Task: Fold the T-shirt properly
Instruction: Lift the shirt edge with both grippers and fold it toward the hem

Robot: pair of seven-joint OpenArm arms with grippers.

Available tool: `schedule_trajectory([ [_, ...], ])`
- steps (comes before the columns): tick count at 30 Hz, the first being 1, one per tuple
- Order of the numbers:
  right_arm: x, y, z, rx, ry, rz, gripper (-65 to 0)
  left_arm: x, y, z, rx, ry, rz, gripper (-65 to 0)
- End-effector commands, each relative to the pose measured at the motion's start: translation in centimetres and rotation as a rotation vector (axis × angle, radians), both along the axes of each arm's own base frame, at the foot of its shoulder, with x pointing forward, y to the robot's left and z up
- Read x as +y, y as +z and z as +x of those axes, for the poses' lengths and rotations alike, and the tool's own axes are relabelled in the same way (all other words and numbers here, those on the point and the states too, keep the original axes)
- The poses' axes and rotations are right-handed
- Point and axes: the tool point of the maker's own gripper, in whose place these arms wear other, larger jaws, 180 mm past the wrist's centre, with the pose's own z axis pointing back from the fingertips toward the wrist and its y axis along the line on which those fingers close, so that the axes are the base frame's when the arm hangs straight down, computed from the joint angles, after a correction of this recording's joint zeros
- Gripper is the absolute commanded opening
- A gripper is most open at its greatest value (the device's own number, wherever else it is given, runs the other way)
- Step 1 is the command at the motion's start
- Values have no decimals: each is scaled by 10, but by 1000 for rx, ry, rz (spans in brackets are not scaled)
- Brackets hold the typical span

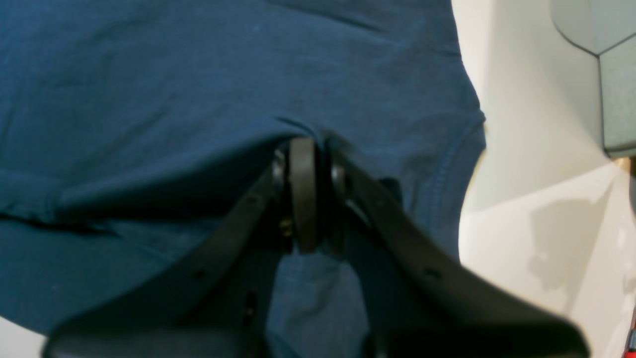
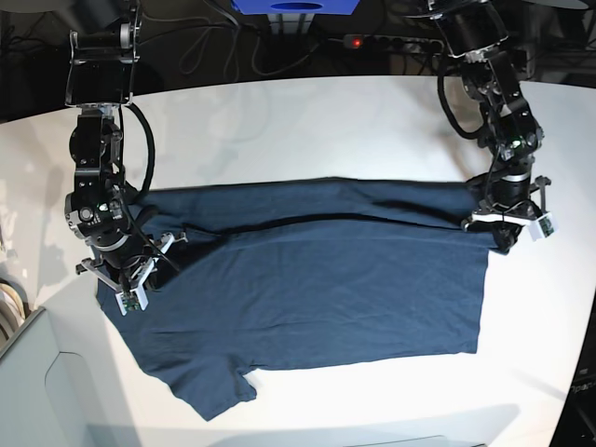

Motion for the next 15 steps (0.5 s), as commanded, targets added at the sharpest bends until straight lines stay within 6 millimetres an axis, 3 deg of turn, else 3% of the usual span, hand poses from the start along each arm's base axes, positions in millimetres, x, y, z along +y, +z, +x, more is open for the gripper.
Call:
schedule_trajectory([
  [1,-3,23,12,-74,5,-5,-649,8,17,5,-54,10,27,-650],
  [5,-3,24,11,-77,6,-5,-649,15,19,2,-61,34,25,-650],
  [10,-4,43,11,-153,-3,7,-649,24,21,-2,-64,58,26,-650],
  [15,-1,33,13,-126,5,11,-649,22,21,-1,-64,52,25,-650],
])
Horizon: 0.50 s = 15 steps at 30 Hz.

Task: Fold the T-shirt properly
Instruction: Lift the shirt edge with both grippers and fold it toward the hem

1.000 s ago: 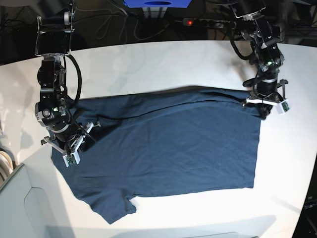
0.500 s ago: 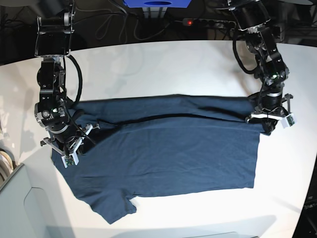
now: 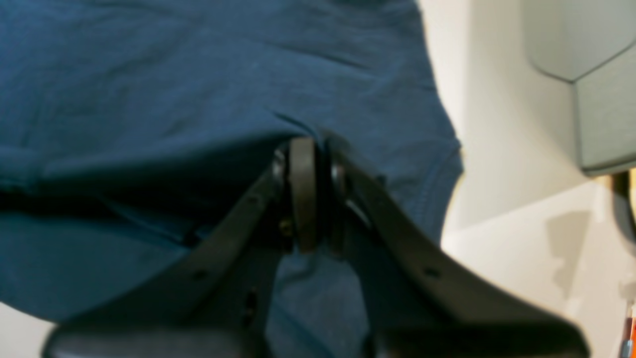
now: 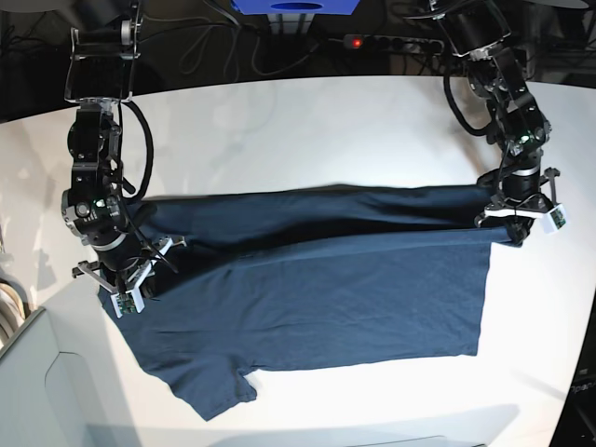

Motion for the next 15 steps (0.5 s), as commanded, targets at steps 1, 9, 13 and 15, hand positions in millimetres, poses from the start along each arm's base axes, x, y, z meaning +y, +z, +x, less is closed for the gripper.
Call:
schedule_trajectory([
  [1,-3,14,10,-51,3,-2,-649,4,18,7,-57,2,24,-650],
  [9,-6,2,9,-18,-5,3,-649,7,1,15,-29,16,-15,-650],
  [13,-10,2,8,-16,-11,-2,-648,6,1,19,-33,14,-22,-650],
  [15,-10,4,10,-22,-11,-4,-647,6,2,20,-33,13,-22,-650],
])
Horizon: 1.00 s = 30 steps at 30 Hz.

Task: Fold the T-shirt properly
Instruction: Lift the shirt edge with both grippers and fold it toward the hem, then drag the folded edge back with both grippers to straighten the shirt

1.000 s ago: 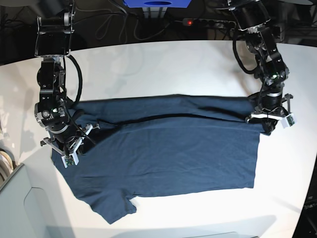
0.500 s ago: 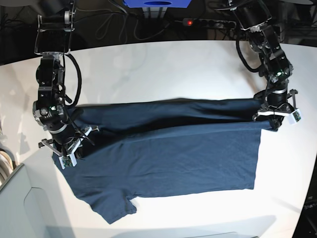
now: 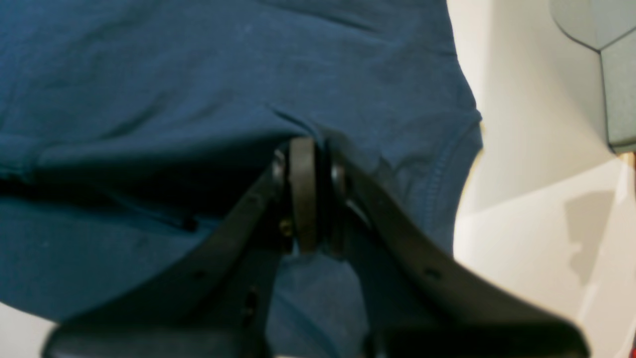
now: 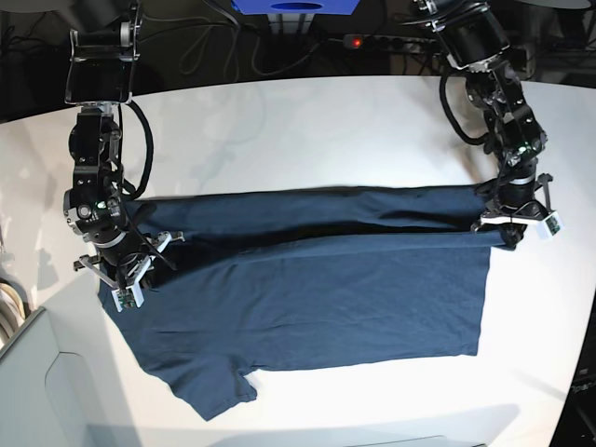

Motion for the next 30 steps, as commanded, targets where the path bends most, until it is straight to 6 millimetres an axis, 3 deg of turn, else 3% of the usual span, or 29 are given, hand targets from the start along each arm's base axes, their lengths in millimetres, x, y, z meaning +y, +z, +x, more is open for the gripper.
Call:
schedule_trajectory([
  [1,-3,23,14,-72,3,-2,-640,4,20,10,-60,-2,27,-639],
  [4,-7,25,14,-70,2,-13,-554,4,24,13,-69,-2,26,-543],
  [7,-8,25,14,-72,1,-18,-407,4,28,14,-76,-4,40,-430],
  [12,-9,27,14,-80,0,-18,-234,1,49,6,-115,-18,79,-350],
  [14,-16,30,13,-87,-18,-18,-220,0,53,-4,-114,-22,97,-346],
  [17,-26,32,2,-97,-48,-19,-220,-1,39,-23,-69,-22,102,-346],
  [21,-27,29,-8,-93,-48,-24,-220,2,-6,-43,43,-8,57,-346],
  [25,-25,24,-18,-80,-41,-29,-220,4,-32,-52,103,5,22,-346],
  [30,-22,26,-27,-84,-30,-36,-220,2,-44,-53,129,6,2,-346],
])
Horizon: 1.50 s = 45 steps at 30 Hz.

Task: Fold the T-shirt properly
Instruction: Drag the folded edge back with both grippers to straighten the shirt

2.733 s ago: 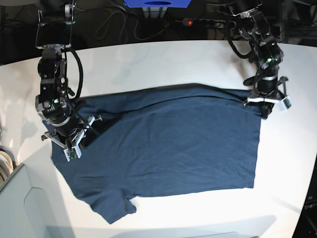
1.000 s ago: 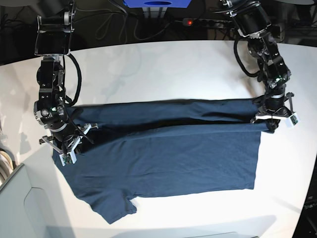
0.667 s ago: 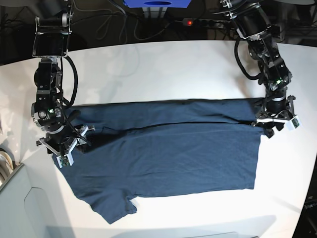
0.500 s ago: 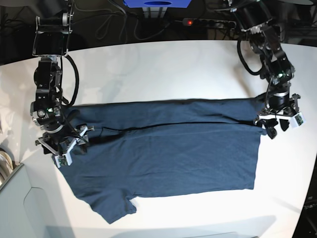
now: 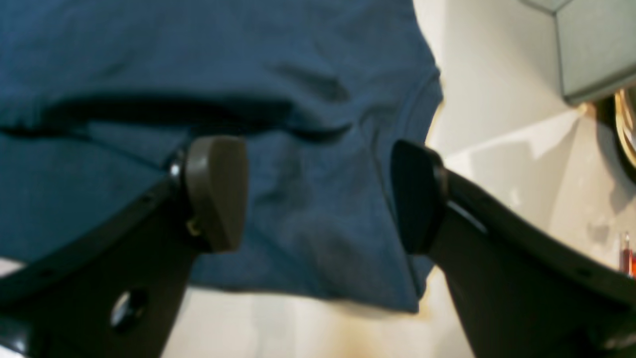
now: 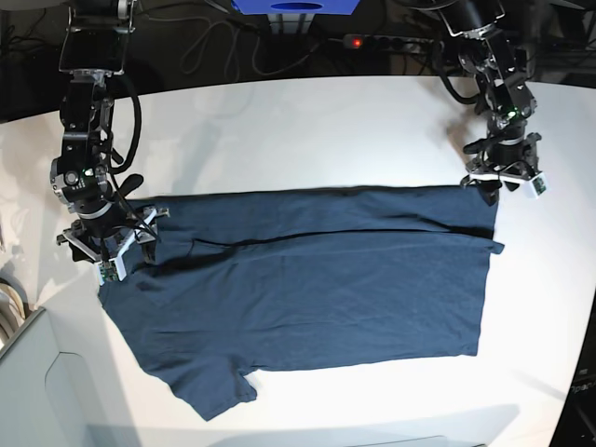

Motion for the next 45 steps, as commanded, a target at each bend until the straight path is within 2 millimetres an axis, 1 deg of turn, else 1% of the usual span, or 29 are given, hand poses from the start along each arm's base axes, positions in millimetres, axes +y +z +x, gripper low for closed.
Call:
schedule_trajectory([
  [1,-2,20,10,-68,11,-7,-220,5,13,10,-44,0,19,-346],
  [3,-1,21,9,-73,12,-8,-220,5,13,15,-49,1,13,-347],
  [6,-22,20,4,-61,-29,-29,-221,4,11,16,-46,3,8,-352],
  [7,-30,17,3,-53,-45,-31,-222,4,10,16,-45,1,7,-366],
  [8,-38,13,2,-42,-64,-31,-222,4,10,16,-43,2,6,-394],
  [11,-69,3,-3,-6,-127,-46,-223,4,9,15,-42,2,6,-516],
  [13,-77,3,-2,-9,-132,-55,-246,4,9,16,-43,2,6,-615],
  [14,-81,1,-3,-9,-132,-61,-270,4,9,16,-43,2,6,-650],
  [17,-85,-8,-6,15,-139,-59,-331,4,9,16,-43,2,6,-650],
  [18,-86,-14,-8,31,-144,-56,-336,4,9,16,-43,2,6,-650],
  [22,-92,-38,-16,93,-168,-33,-338,4,9,16,-43,2,6,-650],
  [27,-94,-56,-20,112,-180,-9,-338,4,8,14,-39,2,6,-650],
  [31,-101,-72,-28,154,-199,1,-328,5,7,12,-34,3,8,-650],
  [34,-103,-79,-32,175,-207,5,-272,5,7,10,-32,2,10,-650],
  [37,-103,-82,-34,183,-207,6,-226,7,9,9,-35,7,14,-650],
  [40,-101,-84,-36,190,-205,7,-237,7,7,6,-27,7,14,-650],
  [45,-99,-88,-38,200,-205,13,-307,8,6,4,-24,8,17,-650],
])
